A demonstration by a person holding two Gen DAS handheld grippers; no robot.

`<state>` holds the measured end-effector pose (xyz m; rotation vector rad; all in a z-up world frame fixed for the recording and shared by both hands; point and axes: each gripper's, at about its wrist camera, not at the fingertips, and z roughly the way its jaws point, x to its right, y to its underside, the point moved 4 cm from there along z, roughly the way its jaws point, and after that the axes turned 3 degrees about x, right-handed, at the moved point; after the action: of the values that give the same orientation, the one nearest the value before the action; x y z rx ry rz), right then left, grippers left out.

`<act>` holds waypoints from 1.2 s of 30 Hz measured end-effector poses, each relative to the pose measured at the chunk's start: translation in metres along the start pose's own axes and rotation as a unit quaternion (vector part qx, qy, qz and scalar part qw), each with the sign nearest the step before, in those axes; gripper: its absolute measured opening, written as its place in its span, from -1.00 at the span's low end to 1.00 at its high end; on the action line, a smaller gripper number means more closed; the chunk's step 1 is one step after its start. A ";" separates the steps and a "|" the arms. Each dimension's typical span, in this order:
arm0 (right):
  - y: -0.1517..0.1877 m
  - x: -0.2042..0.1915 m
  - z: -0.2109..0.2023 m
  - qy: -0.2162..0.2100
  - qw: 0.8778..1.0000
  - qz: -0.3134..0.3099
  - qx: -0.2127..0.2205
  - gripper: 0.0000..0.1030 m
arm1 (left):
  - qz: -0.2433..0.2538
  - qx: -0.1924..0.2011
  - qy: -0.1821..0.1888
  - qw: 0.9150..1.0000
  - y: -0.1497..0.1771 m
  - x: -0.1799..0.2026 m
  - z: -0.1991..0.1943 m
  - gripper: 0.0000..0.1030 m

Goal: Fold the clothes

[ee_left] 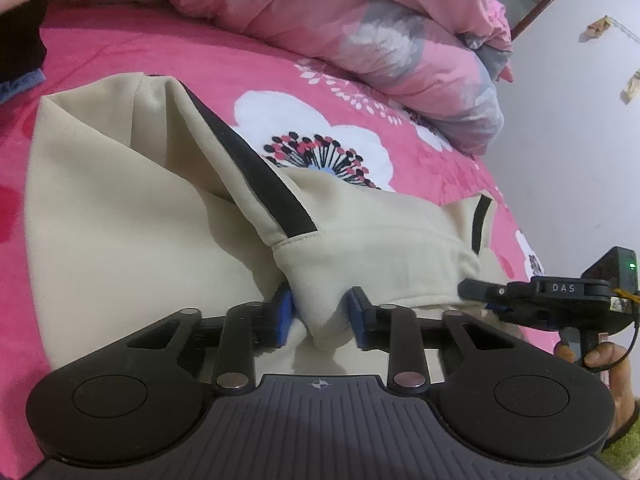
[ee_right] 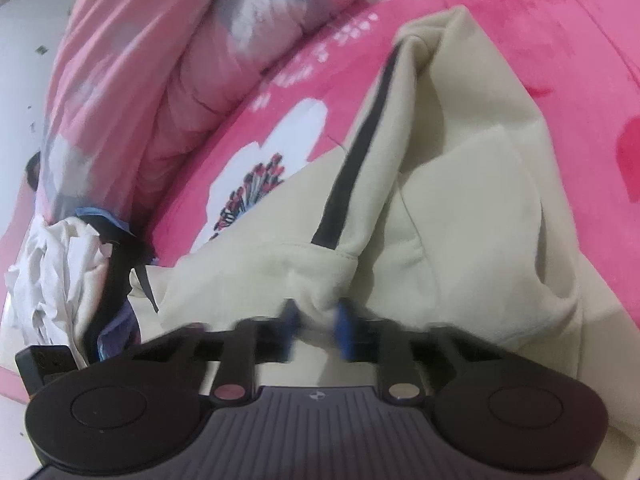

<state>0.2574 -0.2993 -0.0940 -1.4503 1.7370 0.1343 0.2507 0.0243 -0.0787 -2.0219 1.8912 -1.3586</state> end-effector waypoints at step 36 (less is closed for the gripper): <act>-0.013 -0.042 0.014 0.135 0.958 -0.240 0.075 -0.51 | 0.058 -0.016 -0.143 0.988 -0.017 0.025 0.002 0.57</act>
<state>0.2749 -0.2638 -0.0699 -1.7924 1.5078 -0.4640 0.2621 0.0068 -0.0566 -1.9614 1.8775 -0.9577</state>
